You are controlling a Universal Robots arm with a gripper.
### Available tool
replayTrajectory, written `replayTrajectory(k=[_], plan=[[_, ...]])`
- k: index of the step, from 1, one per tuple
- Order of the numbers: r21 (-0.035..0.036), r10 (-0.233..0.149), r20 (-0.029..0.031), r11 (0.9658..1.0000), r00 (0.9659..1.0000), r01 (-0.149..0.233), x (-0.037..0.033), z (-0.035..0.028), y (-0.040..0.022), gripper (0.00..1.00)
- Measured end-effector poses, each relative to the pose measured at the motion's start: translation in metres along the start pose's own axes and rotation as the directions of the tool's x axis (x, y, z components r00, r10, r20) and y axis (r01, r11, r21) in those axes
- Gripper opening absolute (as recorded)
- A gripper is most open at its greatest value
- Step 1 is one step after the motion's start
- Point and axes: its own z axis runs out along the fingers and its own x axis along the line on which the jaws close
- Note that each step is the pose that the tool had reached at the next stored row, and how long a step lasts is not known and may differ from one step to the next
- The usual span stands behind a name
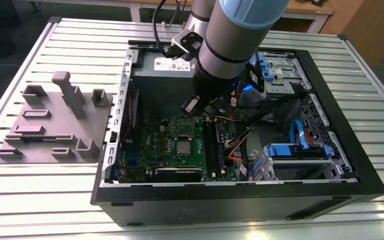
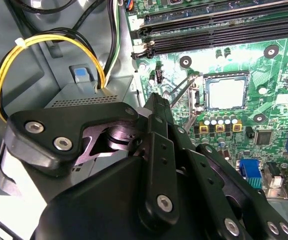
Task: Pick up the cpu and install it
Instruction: 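Close the cpu cover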
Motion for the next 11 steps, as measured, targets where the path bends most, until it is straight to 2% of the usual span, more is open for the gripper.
replayTrajectory(k=[11], plan=[[-0.0004, -0.005, -0.001, 1.0, 1.0, 0.005, 0.0002, -0.0005, -0.0001, 0.1]])
